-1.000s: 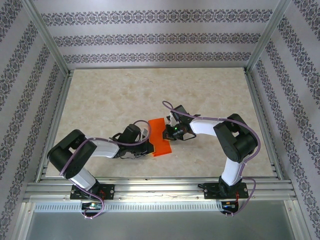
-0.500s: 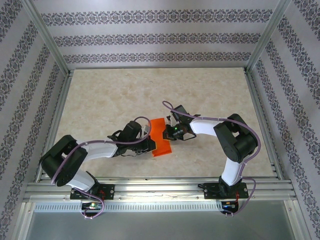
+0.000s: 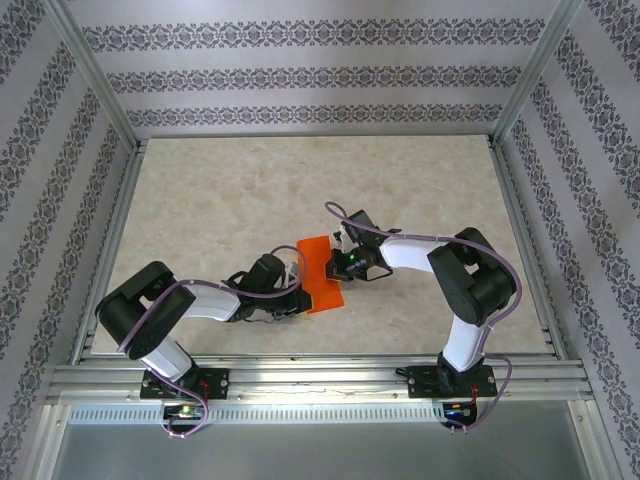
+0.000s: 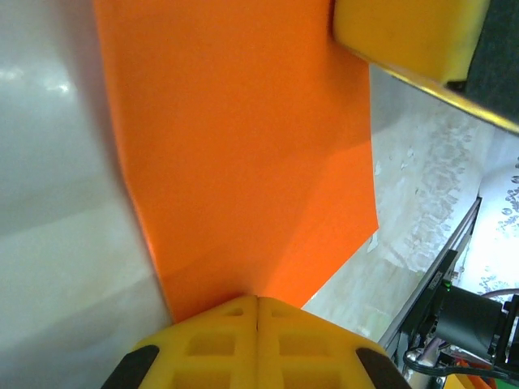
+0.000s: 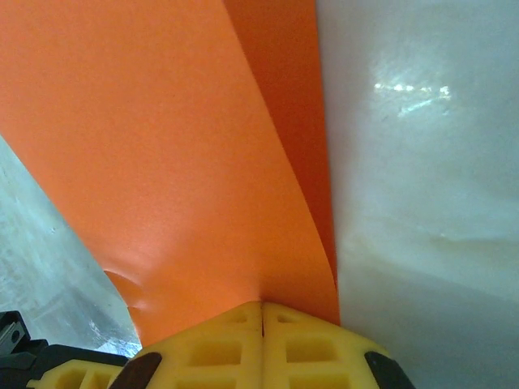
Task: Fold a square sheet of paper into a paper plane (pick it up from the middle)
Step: First fold the square sheet of paper in half at the center of the table.
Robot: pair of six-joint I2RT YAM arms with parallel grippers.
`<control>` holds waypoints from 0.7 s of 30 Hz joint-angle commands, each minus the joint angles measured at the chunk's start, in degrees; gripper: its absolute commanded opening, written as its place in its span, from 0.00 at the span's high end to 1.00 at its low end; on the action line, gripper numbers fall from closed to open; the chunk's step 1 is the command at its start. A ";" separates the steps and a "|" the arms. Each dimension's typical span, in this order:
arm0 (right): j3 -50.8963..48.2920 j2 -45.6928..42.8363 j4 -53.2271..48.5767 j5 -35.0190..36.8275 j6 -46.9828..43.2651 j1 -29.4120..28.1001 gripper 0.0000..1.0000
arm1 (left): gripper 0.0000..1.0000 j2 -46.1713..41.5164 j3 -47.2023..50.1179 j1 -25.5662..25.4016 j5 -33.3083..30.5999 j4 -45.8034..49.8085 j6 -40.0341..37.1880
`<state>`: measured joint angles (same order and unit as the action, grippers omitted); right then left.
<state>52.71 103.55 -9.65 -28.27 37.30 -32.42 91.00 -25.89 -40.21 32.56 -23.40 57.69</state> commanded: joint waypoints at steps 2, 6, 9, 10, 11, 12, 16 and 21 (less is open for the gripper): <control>-2.44 2.10 -5.74 6.30 0.05 -0.27 1.00 | 0.95 -2.29 3.11 -2.21 -0.14 9.48 -2.07; -2.35 2.10 -5.81 6.28 -0.03 -0.27 1.00 | 0.95 -4.72 0.78 -3.04 -1.74 17.30 -5.57; -2.32 2.08 -5.95 6.17 -0.12 -0.27 1.00 | 0.95 -6.91 -1.85 -3.12 -2.31 20.55 -7.41; -2.27 2.10 -5.91 6.12 -0.17 -0.23 1.00 | 0.95 -7.95 -3.23 -3.12 -2.79 22.08 -8.04; -2.26 2.09 -5.99 6.04 -0.24 -0.27 1.00 | 0.95 -9.00 -4.42 -3.12 -3.54 23.26 -8.65; -2.26 2.10 -6.10 6.04 -0.30 -0.27 1.00 | 0.95 -10.13 -5.95 -3.04 -4.55 24.48 -9.29; -2.30 1.84 -6.25 5.96 -0.56 -0.22 1.00 | 0.93 -10.88 -12.34 0.03 -7.68 27.74 -11.00; -2.28 2.00 -5.83 5.44 -0.43 -0.31 1.00 | 0.94 -1.51 -19.25 6.23 -3.70 25.35 -12.09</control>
<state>52.71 103.55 -9.65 -28.27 37.28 -32.42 84.82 -42.96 -36.38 28.29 0.03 48.03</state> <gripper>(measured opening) 0.049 0.067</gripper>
